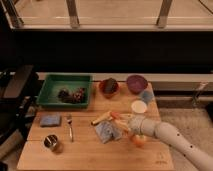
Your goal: Place pepper in paper cup
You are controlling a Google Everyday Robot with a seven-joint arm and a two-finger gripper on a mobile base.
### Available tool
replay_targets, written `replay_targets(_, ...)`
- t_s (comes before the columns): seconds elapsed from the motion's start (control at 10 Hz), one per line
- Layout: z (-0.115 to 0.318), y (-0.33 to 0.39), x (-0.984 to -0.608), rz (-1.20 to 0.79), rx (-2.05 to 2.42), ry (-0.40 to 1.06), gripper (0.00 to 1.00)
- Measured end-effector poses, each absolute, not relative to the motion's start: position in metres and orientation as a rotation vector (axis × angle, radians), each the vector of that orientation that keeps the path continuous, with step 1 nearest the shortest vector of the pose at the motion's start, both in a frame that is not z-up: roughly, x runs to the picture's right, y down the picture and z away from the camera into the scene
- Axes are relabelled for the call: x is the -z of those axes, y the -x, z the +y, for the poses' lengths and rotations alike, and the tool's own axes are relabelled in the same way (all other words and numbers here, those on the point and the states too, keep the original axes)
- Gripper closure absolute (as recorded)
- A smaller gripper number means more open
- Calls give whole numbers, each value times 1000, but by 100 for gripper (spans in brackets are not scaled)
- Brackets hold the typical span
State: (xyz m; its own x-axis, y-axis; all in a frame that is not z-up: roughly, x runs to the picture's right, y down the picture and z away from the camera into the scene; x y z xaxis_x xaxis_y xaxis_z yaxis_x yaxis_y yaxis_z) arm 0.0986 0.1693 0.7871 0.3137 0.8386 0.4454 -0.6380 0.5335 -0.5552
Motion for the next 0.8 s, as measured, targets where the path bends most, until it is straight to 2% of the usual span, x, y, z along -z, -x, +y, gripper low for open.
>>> replay_targets(0.8, 168, -147, -766, -692, -1053, 229, 100)
